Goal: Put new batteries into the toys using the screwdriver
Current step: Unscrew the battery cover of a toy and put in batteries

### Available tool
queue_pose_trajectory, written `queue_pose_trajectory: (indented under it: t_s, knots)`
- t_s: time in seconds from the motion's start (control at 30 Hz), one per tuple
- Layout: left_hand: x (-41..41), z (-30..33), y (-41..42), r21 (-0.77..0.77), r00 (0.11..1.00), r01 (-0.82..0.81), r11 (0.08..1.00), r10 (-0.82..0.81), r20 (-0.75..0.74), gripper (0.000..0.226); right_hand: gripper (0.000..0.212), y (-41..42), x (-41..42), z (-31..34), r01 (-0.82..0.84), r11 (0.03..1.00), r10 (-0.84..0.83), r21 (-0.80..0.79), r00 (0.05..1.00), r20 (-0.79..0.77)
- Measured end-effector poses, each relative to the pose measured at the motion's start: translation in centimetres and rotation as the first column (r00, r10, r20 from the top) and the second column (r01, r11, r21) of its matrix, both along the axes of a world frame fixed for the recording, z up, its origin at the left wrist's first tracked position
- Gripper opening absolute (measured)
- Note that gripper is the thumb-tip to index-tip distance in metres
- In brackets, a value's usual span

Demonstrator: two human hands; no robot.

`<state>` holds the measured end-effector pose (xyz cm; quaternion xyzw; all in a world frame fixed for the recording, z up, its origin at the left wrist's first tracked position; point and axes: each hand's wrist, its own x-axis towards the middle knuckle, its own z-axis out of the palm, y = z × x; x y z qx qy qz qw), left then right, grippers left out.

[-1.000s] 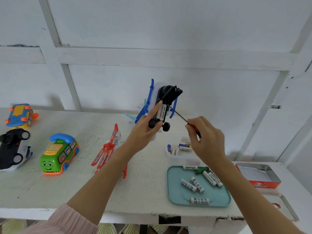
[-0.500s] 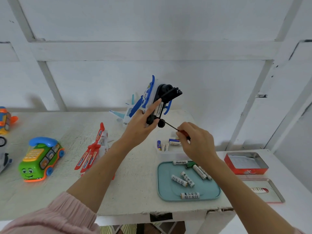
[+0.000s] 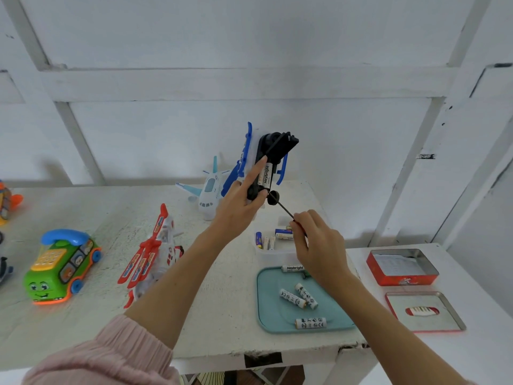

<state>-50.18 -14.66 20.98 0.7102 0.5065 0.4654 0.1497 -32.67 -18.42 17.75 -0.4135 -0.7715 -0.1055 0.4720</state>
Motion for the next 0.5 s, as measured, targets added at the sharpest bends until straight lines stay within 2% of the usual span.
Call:
queue_pose_trajectory:
  t_s: [0.2,0.4,0.5]
  knots:
    - [-0.5,-0.2,0.1,-0.048,0.997,0.015,0.999,-0.019,-0.077,0.058,0.017,0.3,1.5,-0.2,-0.052,0.999,0.052,-0.011,0.998,-0.047]
    - [-1.5,0.1,1.1,-0.059,0.969,-0.017,0.998,0.001,-0.247,0.057,0.010,2.9,3.6,3.5,0.058,0.998,-0.057,0.040,0.998,-0.010]
    - [-1.7,0.2,1.5,-0.076,0.955,-0.017,0.997,-0.006,-0.296,0.058,0.011,4.3,3.9,4.8,0.073,0.997,-0.073,0.005,0.997,0.016]
